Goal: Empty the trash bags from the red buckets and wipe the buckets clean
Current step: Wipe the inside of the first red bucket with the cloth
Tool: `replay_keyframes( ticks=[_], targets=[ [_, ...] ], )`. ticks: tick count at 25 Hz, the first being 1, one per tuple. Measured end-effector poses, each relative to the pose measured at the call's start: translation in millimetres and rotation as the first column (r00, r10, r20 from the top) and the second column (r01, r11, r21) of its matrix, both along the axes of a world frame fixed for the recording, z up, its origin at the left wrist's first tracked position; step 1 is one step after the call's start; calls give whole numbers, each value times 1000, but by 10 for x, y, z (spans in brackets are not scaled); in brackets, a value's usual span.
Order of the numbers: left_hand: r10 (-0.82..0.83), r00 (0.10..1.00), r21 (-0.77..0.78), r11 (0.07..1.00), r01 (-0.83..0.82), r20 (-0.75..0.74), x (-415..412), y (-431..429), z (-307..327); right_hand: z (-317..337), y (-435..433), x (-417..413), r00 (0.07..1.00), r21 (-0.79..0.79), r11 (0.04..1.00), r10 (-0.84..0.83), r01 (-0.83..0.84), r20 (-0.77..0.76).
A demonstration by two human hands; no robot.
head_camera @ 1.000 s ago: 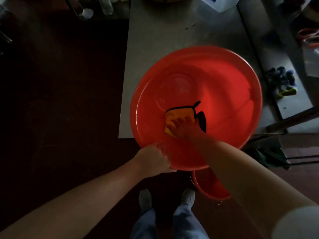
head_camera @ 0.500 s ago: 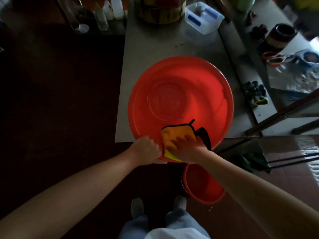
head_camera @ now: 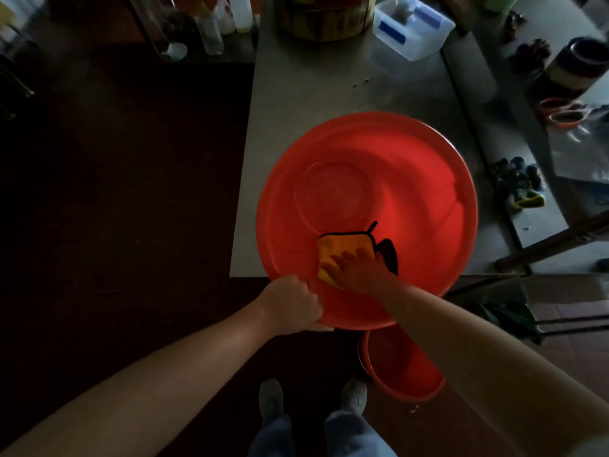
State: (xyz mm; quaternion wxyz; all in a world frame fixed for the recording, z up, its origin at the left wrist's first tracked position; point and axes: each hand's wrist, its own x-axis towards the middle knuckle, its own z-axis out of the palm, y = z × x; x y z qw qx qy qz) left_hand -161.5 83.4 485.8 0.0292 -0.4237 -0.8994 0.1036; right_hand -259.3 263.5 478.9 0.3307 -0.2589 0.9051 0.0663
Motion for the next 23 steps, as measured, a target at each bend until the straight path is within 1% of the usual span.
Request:
replay_keyframes(
  ticks=[1, 2, 4, 6, 8, 10, 11, 13, 15, 16, 17, 19, 21, 23],
  targets=[
    [2, 1000, 12, 1000, -2, -7, 3, 2, -22, -107, -34, -120, 998, -2, 999, -53, 53, 40],
    [12, 1000, 18, 1000, -12, -4, 8, 8, -34, -174, -83, -223, 985, -2, 990, -140, 141, 100],
    [38, 999, 17, 999, -37, -18, -3, 7, -56, -336, -162, -387, 962, 14, 973, -231, 232, 148],
    [48, 999, 5, 999, -48, -15, -44, -13, -23, -361, -175, -493, 965, 37, 982, -187, 183, 183],
    [40, 999, -2, 999, -40, 24, -48, -16, 0, -211, -133, -380, 975, 16, 995, -101, 99, 198],
    [23, 1000, -82, 996, -23, 0, -66, -16, 80, -3, -60, -189, 987, 3, 1000, -18, 18, 158],
    [28, 1000, -122, 992, -28, 3, -91, -28, 134, 120, -26, -111, 984, 34, 999, 24, -30, 175],
    [50, 998, -175, 984, -45, 24, -146, -56, 257, 385, 56, 28, 974, 80, 996, 20, -39, 224],
    [53, 995, -241, 970, -31, 87, -156, -73, 353, 607, 141, 208, 966, 47, 998, -52, 41, 252],
    [60, 990, -259, 966, -25, 130, -155, -71, 406, 669, 198, 278, 965, 33, 996, -84, 78, 249],
    [70, 987, -264, 964, -30, 146, -153, -64, 457, 752, 243, 357, 973, 18, 998, -67, 65, 221],
    [89, 986, -272, 961, -47, 142, -177, -75, 486, 783, 311, 479, 988, 5, 1000, 6, -7, 153],
    [104, 987, -344, 937, -56, 124, -183, -113, 518, 787, 341, 596, 996, 1, 998, 59, -59, 71],
    [124, 985, -370, 926, -72, 121, -177, -187, 554, 800, 334, 660, 996, -17, 996, 88, -88, 5]
  ],
)
